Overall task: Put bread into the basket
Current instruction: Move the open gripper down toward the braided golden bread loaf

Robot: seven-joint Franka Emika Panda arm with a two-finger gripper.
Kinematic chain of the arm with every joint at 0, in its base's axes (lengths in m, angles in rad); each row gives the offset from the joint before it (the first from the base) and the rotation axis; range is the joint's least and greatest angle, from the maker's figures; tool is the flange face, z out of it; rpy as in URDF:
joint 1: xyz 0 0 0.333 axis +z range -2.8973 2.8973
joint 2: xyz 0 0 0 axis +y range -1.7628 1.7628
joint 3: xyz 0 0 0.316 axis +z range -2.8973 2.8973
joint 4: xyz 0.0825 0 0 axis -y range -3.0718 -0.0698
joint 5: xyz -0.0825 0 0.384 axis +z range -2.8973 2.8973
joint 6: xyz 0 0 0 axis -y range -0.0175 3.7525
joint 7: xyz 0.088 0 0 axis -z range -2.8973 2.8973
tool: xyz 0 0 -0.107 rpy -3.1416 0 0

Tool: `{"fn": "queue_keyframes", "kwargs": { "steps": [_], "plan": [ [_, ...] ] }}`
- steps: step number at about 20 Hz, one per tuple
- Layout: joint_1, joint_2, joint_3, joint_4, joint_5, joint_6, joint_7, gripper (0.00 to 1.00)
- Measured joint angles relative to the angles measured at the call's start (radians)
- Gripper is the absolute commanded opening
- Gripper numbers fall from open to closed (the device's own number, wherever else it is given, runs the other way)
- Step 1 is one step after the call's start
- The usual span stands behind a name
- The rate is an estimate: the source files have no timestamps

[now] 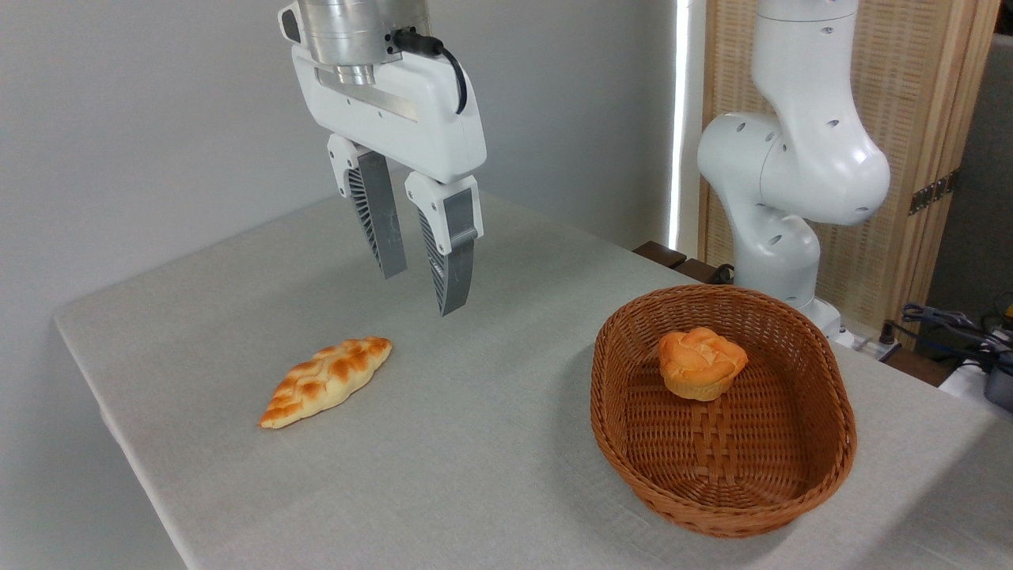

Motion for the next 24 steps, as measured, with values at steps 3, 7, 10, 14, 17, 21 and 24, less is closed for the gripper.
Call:
{"fn": "queue_keyframes", "kwargs": {
  "steps": [3, 7, 10, 14, 17, 21, 24],
  "plan": [
    [0.000, 0.000, 0.000, 0.000, -0.004, 0.000, 0.000, 1.00],
    [0.000, 0.001, 0.000, 0.000, -0.008, 0.000, 0.000, 1.00],
    [0.000, 0.001, 0.000, 0.000, -0.009, 0.000, 0.000, 1.00],
    [0.000, 0.002, -0.001, -0.004, -0.009, 0.003, 0.000, 1.00],
    [-0.003, 0.005, -0.017, -0.009, -0.039, 0.039, 0.000, 1.00],
    [-0.007, 0.014, -0.059, -0.038, -0.137, 0.154, -0.001, 1.00],
    [-0.009, 0.042, -0.113, -0.066, -0.173, 0.209, -0.046, 1.00]
  ]
}}
